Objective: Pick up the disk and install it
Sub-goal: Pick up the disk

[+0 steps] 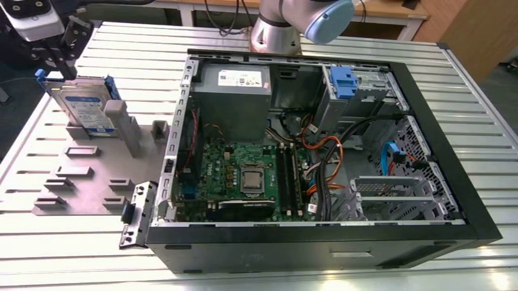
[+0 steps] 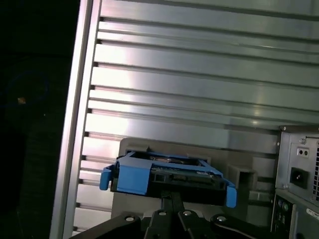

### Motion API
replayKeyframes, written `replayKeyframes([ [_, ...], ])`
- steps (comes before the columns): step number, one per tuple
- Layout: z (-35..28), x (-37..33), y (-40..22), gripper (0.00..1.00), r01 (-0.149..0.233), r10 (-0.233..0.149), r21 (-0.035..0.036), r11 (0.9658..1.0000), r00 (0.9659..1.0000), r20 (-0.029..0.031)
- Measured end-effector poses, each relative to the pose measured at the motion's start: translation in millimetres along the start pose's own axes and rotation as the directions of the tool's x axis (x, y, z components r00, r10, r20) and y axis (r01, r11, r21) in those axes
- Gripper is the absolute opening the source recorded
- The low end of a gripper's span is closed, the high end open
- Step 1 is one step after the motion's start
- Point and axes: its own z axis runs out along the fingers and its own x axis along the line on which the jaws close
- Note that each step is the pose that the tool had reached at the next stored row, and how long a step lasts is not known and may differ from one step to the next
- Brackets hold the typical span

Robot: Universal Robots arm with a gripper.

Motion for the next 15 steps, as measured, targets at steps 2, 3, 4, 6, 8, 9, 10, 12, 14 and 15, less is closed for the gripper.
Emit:
replayKeyframes([
  [2, 0.0, 0.0, 0.0, 0.11, 0.036, -0.036, 0.0007, 0.9994, 0.9993, -0.0015],
  [3, 0.0, 0.0, 0.0, 0.11, 0.054, -0.054, 0.0009, 0.9985, 0.9985, -0.0022],
  [4, 0.0, 0.0, 0.0, 0.11, 0.073, -0.073, 0.0013, 0.9973, 0.9973, -0.0029],
  [6, 0.0, 0.0, 0.0, 0.11, 0.109, -0.109, 0.0018, 0.9940, 0.9940, -0.0044],
  [8, 0.0, 0.0, 0.0, 0.11, 0.145, -0.144, 0.0023, 0.9895, 0.9895, -0.0059],
  [9, 0.0, 0.0, 0.0, 0.11, 0.162, -0.162, 0.0025, 0.9867, 0.9867, -0.0067],
  [10, 0.0, 0.0, 0.0, 0.11, 0.181, -0.181, 0.0027, 0.9834, 0.9834, -0.0075],
  [12, 0.0, 0.0, 0.0, 0.11, 0.217, -0.217, 0.0031, 0.9762, 0.9762, -0.0090],
  [14, 0.0, 0.0, 0.0, 0.11, 0.252, -0.252, 0.0034, 0.9678, 0.9678, -0.0106],
  [15, 0.0, 0.0, 0.0, 0.11, 0.269, -0.269, 0.0035, 0.9631, 0.9631, -0.0113],
])
